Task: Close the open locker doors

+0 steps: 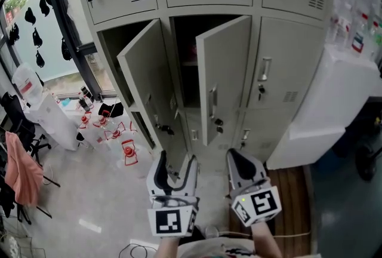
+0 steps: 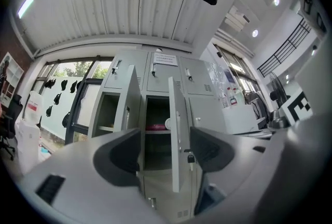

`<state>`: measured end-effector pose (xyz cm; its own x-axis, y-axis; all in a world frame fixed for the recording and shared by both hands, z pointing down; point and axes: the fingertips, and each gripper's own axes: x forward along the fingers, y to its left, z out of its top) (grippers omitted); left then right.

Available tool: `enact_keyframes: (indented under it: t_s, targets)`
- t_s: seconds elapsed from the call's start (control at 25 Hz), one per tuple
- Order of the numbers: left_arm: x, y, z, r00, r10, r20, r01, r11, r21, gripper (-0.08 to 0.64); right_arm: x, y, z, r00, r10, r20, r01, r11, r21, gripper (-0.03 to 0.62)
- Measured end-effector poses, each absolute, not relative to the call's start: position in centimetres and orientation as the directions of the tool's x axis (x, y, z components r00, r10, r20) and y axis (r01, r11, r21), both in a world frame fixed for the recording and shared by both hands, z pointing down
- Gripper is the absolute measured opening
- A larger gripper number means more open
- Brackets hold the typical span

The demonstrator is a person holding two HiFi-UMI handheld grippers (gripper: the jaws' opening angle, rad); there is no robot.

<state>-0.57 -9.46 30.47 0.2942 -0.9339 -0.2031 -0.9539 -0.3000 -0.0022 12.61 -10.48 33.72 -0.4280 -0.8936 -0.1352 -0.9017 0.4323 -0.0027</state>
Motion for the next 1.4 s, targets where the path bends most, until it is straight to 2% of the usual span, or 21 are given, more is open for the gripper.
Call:
enact_keyframes:
  t_s: [0.08,0.2,0.44,1.04,1.28,1.32,1.4]
  targets:
    - [-0.2,-9.6,30.1,0.306,-0.927,-0.216,-0.95,-0.313,-0.004,0.307,12.8,-10.6,33.7,-0.431,-0.892,-0.139,-0.9,0.436,-0.005,0.006]
    - [0.3,-9.9,29.8,0.319,-0.922,-0.219,-0.946,-0.325,-0.008,0.336,13.2,-10.8,33.2,-0.427,-0.891,-0.154,-0.901,0.434,-0.018,0.006]
    - [-0.6,-11.0,29.8,0.307,-0.93,-0.203,-0.95,-0.311,-0.009,0.337,13.8,-11.0,32.6,-0.424,-0.891,-0.163,-0.902,0.432,-0.016,0.006]
    - [-5.7,-17.4,27.4,0.145,-0.971,-0.189,-0.988,-0.133,-0.074,0.337,13.3,-11.6,33.8,-0.465,-0.875,-0.134,-0.882,0.471,-0.019,0.006]
    - [-8.4,-18.9,26.9,0.075,-0.98,-0.185,-0.993,-0.056,-0.104,0.334,12.0,-12.1,34.8,-0.473,-0.874,-0.114,-0.878,0.478,-0.021,0.006]
    - [-8.5,-19.1,26.8,0.074,-0.98,-0.185,-0.991,-0.051,-0.123,0.324,11.7,-12.1,34.8,-0.474,-0.873,-0.112,-0.878,0.479,-0.018,0.006]
    - [-8.9,-19.3,26.9,0.065,-0.981,-0.182,-0.988,-0.038,-0.149,0.251,11.2,-12.2,35.0,-0.478,-0.872,-0.107,-0.876,0.482,-0.012,0.006]
